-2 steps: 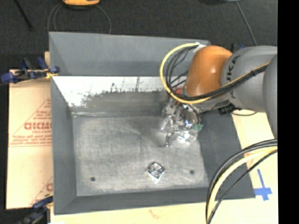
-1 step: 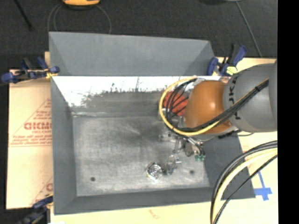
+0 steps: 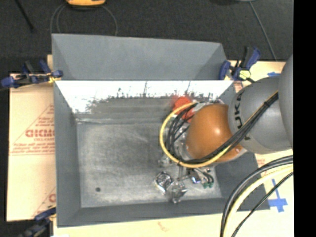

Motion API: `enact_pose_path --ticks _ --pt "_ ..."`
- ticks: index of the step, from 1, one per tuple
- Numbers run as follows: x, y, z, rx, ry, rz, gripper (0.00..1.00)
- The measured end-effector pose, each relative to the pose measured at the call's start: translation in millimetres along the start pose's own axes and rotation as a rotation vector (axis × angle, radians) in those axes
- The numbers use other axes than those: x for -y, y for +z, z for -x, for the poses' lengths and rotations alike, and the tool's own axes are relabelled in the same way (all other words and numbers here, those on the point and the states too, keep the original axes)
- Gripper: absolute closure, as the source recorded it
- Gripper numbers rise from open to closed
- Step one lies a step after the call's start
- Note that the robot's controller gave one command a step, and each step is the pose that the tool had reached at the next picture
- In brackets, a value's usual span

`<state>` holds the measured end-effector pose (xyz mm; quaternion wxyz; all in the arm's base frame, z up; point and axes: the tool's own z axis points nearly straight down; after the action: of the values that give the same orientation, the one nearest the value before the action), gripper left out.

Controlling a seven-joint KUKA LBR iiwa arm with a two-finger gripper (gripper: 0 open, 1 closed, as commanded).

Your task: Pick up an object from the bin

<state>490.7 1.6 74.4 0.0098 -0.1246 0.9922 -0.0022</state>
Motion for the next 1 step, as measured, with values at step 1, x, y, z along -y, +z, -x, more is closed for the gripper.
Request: enact_pose_path --ticks 1 --pt "-0.5 -0.9 0.6 0.000 0.001 0.001 1.00"
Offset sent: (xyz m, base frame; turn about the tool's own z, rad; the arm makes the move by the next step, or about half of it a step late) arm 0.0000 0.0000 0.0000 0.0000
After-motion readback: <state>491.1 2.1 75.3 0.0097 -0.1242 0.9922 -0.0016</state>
